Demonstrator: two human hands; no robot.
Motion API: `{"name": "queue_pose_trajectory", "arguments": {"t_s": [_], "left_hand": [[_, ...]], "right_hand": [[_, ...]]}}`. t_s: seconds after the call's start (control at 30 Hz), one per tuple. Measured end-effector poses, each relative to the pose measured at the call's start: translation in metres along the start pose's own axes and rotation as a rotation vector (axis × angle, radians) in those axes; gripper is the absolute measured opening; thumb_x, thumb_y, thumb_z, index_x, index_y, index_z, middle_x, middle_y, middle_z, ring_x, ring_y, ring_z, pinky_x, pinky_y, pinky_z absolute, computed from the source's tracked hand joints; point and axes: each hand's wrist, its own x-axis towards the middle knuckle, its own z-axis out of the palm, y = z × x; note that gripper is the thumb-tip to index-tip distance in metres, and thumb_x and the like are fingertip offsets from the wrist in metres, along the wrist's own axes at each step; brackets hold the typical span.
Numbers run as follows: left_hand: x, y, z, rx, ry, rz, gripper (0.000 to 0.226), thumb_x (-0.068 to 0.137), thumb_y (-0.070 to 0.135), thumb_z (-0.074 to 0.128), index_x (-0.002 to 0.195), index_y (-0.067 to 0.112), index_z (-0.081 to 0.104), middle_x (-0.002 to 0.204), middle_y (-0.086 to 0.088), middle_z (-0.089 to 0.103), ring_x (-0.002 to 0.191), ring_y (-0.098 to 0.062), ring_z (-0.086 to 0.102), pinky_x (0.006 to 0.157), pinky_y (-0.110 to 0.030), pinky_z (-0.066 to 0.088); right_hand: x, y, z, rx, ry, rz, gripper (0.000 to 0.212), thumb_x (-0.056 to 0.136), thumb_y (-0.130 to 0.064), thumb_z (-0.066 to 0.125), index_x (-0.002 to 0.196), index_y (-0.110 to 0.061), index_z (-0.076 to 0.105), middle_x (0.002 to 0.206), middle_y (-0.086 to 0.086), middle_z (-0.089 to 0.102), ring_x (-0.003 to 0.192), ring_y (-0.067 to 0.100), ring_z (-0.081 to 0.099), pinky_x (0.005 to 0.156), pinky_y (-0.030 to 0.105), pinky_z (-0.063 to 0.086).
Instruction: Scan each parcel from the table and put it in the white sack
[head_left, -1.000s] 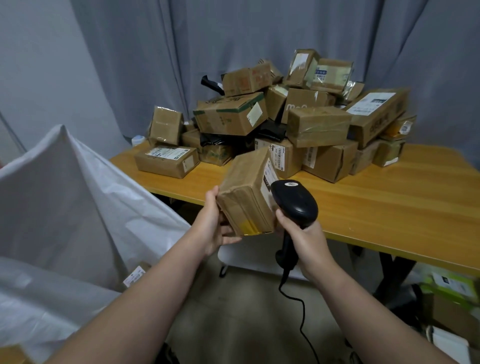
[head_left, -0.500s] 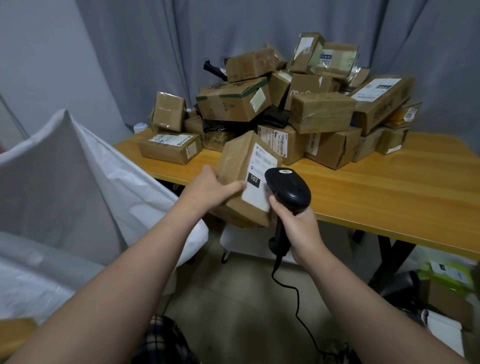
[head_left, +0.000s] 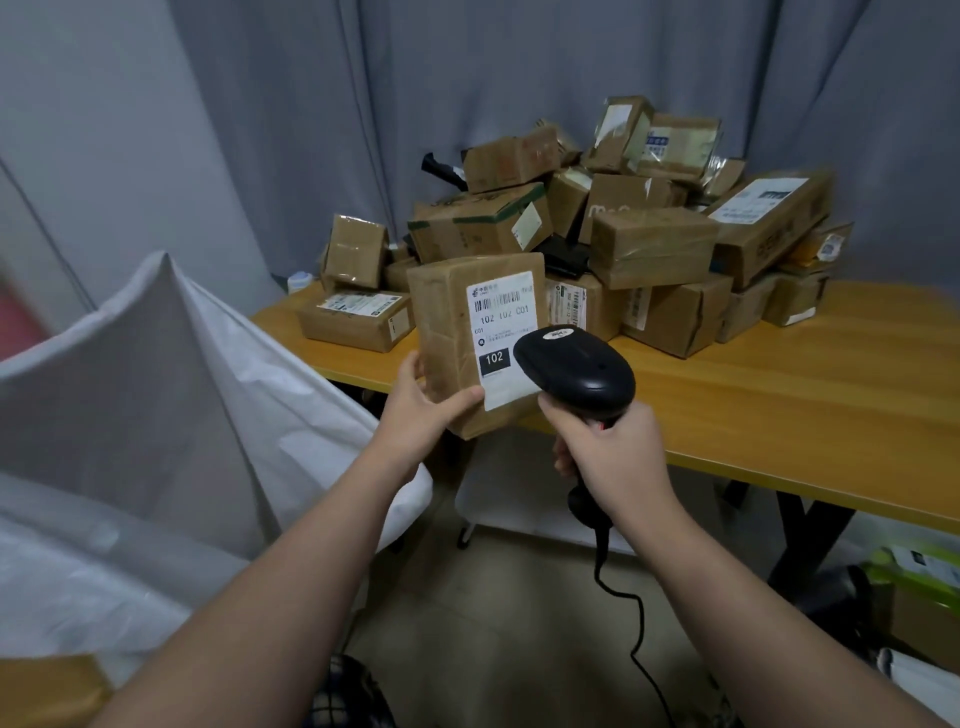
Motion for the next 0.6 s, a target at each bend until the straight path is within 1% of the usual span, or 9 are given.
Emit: {"name": "queue_pose_trajectory", "arguments": {"t_s": [0.07,0.13,0.2,0.33,0.4,0.5,0.6], "left_hand": [[0.002,0.001,0.004,0.092,-0.009,0.019,0.092,0.074,0.029,0.081,0.147,0.02,0.025,0.135,0.004,0.046,0.115,-0.009,0.045,0.088,-0.024,0.045],[0.004,-0.001,0.006,0.129,-0.008,0.025,0.092,0.073,0.03,0.082,0.146,0.019,0.026,0.139,0.002,0.045,0.113,-0.009,0.044,0.087,-0.023,0.044],[0.006,-0.003,0.006,0.15,0.0,0.028,0.093,0.072,0.032,0.082,0.146,0.019,0.027,0.141,0.0,0.044,0.116,-0.01,0.044,0.09,-0.025,0.044],[0.006,-0.007,0.005,0.143,0.016,-0.001,0.092,0.073,0.033,0.081,0.145,0.018,0.027,0.142,-0.002,0.044,0.121,-0.014,0.046,0.094,-0.03,0.045],[0.005,-0.008,0.004,0.126,0.02,-0.01,0.091,0.073,0.031,0.081,0.145,0.017,0.026,0.142,-0.003,0.044,0.122,-0.016,0.047,0.097,-0.031,0.045],[0.003,-0.009,0.003,0.118,0.021,-0.01,0.091,0.074,0.03,0.08,0.145,0.016,0.025,0.142,-0.003,0.044,0.121,-0.015,0.047,0.096,-0.031,0.045],[0.004,-0.009,0.004,0.129,0.023,-0.01,0.091,0.074,0.031,0.08,0.146,0.017,0.025,0.143,-0.003,0.043,0.127,-0.019,0.045,0.1,-0.035,0.045]], "right_hand": [[0.003,-0.003,0.001,-0.006,0.007,0.006,0.022,0.084,-0.026,0.072,0.071,-0.01,0.064,0.05,0.002,0.059,0.046,0.016,0.059,0.048,0.028,0.049],[0.005,-0.003,0.0,0.018,0.017,0.026,0.025,0.084,-0.026,0.072,0.067,-0.011,0.062,0.049,0.002,0.057,0.045,0.018,0.058,0.047,0.028,0.048],[0.005,-0.002,-0.002,0.02,0.022,0.043,0.025,0.085,-0.028,0.071,0.067,-0.012,0.062,0.048,0.002,0.058,0.044,0.018,0.058,0.047,0.028,0.048],[0.004,0.0,-0.007,0.019,0.021,0.076,0.023,0.086,-0.028,0.07,0.074,-0.009,0.066,0.051,0.004,0.06,0.046,0.017,0.059,0.048,0.028,0.05],[0.004,-0.001,-0.009,0.021,0.024,0.08,0.023,0.086,-0.028,0.07,0.073,-0.009,0.066,0.052,0.004,0.06,0.046,0.018,0.059,0.048,0.029,0.051],[0.004,-0.003,-0.009,0.006,0.013,0.07,0.023,0.085,-0.028,0.07,0.071,-0.011,0.065,0.051,0.004,0.06,0.046,0.018,0.06,0.049,0.029,0.052],[0.003,-0.004,-0.007,-0.006,-0.004,0.059,0.024,0.086,-0.028,0.07,0.069,-0.01,0.065,0.05,0.004,0.06,0.045,0.017,0.059,0.048,0.027,0.051]]}}
